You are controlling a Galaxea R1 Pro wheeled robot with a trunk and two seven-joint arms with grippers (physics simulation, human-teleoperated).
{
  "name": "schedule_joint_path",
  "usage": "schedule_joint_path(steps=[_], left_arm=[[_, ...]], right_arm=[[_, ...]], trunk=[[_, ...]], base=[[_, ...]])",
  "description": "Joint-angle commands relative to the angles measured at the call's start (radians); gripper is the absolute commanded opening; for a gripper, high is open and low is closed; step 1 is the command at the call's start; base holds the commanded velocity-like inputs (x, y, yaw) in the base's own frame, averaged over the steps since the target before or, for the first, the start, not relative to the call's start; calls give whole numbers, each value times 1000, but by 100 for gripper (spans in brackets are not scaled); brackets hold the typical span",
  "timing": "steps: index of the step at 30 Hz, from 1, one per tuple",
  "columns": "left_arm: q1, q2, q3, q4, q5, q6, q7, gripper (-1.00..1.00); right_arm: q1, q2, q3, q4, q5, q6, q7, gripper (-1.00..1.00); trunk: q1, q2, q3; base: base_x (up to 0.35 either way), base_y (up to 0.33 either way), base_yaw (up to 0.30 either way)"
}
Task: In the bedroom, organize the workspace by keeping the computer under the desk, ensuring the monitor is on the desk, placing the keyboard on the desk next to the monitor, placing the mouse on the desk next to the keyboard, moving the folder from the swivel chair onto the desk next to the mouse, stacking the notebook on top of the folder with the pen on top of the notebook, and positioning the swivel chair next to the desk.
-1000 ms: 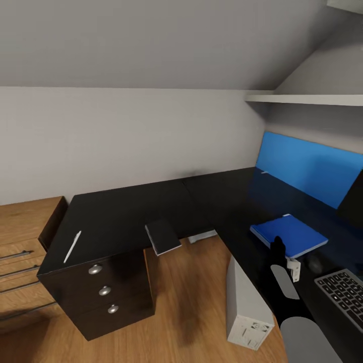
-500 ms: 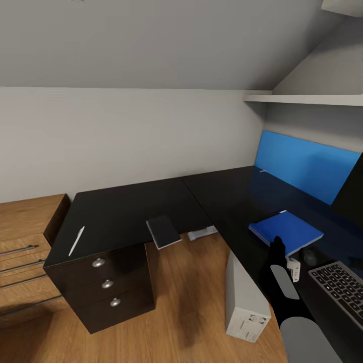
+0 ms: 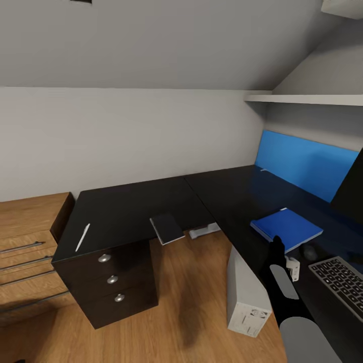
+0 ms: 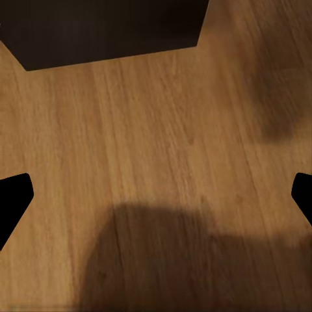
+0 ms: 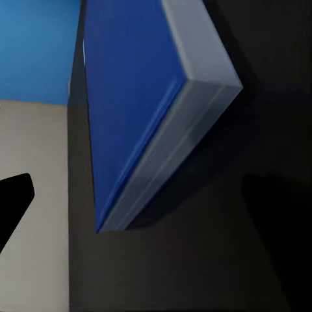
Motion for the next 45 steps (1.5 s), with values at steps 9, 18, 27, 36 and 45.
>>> schedule_joint_path(steps=[9,18,27,36,45], left_arm=[[0,1,-8,0,8,-4,8,100],[-1,1,-7,0,8,-4,8,100],[-1,1,-8,0,8,-4,8,100],[-1,2,-6,-13,8,-5,10,100],[0,15,25,-161,15,-3,9,100]], right_arm=[[0,6,1,0,-12,4,-2,100],[6,33,23,3,-11,77,0,100],[22,69,137,28,-9,95,0,100],[30,75,438,77,-12,108,1,100],[30,70,519,79,-17,348,34,100]], trunk=[[0,0,-1],[0,0,-1],[0,0,-1],[0,0,-1],[19,-35,-17]], base=[[-17,14,0],[-168,152,0],[-92,82,0],[-6,5,0],[0,0,0]])
